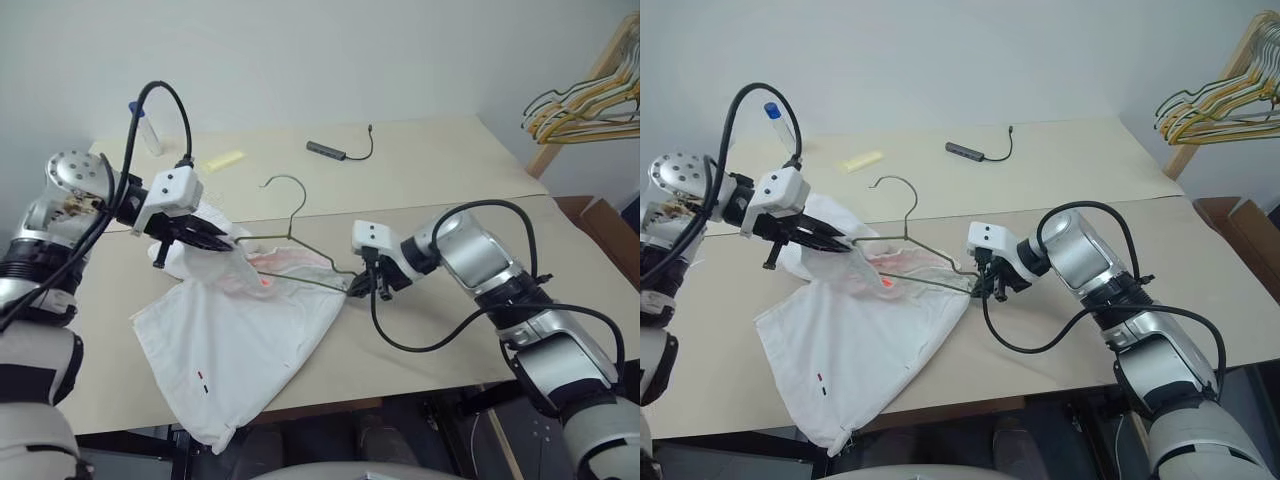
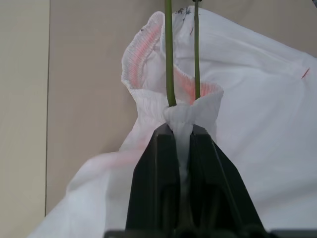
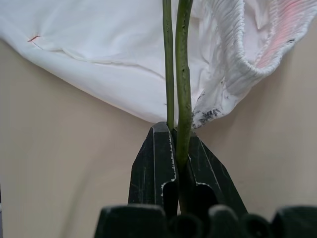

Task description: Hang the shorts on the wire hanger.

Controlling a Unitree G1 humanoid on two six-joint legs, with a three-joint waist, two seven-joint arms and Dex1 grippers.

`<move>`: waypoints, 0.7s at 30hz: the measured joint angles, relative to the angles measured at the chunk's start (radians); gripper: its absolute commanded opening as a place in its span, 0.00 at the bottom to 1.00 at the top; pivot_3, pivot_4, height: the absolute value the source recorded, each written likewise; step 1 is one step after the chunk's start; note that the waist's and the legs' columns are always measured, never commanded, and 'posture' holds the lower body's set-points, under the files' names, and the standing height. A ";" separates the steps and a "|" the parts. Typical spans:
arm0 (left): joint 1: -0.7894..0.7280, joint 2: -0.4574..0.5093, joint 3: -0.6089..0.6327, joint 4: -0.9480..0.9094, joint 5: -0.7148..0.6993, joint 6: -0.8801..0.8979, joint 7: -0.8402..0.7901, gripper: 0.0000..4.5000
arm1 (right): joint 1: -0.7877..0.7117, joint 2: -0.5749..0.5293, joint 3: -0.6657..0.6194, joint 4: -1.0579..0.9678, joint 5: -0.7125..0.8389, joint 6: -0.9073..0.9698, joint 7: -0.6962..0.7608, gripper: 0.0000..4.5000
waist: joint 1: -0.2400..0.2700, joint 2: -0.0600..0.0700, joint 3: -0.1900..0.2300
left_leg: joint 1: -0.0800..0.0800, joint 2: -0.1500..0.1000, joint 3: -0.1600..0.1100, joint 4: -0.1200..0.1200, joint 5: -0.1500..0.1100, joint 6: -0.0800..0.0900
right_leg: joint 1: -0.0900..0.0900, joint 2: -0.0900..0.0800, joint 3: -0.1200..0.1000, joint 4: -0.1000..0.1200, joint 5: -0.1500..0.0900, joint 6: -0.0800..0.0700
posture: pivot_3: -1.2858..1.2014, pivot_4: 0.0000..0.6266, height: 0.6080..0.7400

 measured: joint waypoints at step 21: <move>0.006 0.002 0.000 0.003 -0.022 0.078 0.000 0.00 | -0.002 0.008 -0.008 -0.017 -0.009 -0.082 -0.037 0.00 | -0.022 0.000 0.000 | 0.000 0.000 -0.002 0.000 0.000 0.000 | 0.000 0.000 0.000 0.001 0.000 0.000 | 0.53 0.00 1.00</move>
